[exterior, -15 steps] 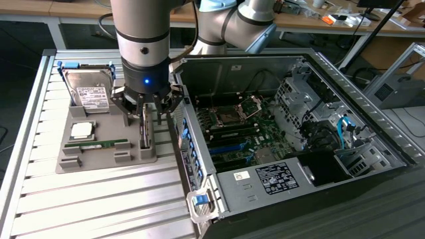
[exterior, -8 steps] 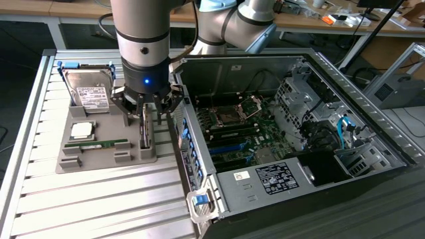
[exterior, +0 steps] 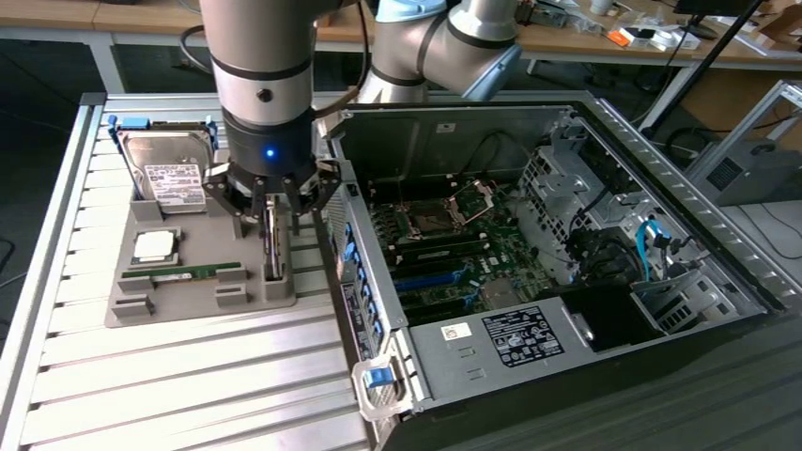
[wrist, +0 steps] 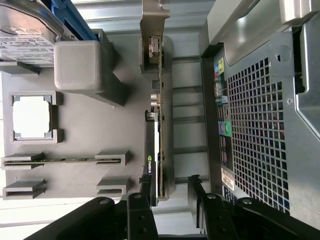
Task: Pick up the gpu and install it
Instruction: 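Pick up the gpu and move the gpu toward the slot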
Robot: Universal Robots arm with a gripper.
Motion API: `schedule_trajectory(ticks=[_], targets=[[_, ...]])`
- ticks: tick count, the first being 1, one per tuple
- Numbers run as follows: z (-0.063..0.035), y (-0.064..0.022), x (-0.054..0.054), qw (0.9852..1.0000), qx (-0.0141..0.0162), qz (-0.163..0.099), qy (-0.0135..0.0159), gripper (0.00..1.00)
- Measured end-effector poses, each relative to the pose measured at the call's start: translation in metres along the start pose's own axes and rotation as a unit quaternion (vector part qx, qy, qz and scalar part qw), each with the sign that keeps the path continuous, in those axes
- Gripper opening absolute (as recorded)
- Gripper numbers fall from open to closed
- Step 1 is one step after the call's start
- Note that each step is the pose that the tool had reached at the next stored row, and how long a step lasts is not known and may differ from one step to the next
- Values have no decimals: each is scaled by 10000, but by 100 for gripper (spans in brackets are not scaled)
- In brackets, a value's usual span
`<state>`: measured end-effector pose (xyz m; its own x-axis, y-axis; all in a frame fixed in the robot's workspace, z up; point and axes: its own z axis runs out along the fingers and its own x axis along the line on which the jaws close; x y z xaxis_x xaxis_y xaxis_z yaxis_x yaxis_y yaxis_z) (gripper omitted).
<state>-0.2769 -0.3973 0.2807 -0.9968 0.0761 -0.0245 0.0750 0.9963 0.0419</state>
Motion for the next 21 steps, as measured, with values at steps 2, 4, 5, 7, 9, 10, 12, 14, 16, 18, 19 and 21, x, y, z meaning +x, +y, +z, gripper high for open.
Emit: schedule_trajectory(ticks=[2, 4, 5, 7, 9, 10, 12, 14, 16, 18, 19, 21], targets=[[7, 40, 10, 10000, 0, 0, -1, 42], [16, 84, 24, 10000, 0, 1, -1, 42], [20, 105, 32, 10000, 0, 1, 0, 42], [32, 151, 61, 10000, 0, 0, 0, 42], [46, 178, 77, 10000, -1, 0, -1, 42], [57, 190, 80, 10000, -1, 1, -1, 42], [75, 213, 85, 10000, 0, 0, -1, 42], [95, 240, 90, 10000, 0, 1, 0, 42], [111, 266, 94, 10000, 0, 0, 0, 42], [134, 309, 100, 10000, -1, 0, -1, 42], [142, 330, 103, 10000, -1, 0, -1, 42], [156, 365, 111, 10000, 0, 1, 0, 42]])
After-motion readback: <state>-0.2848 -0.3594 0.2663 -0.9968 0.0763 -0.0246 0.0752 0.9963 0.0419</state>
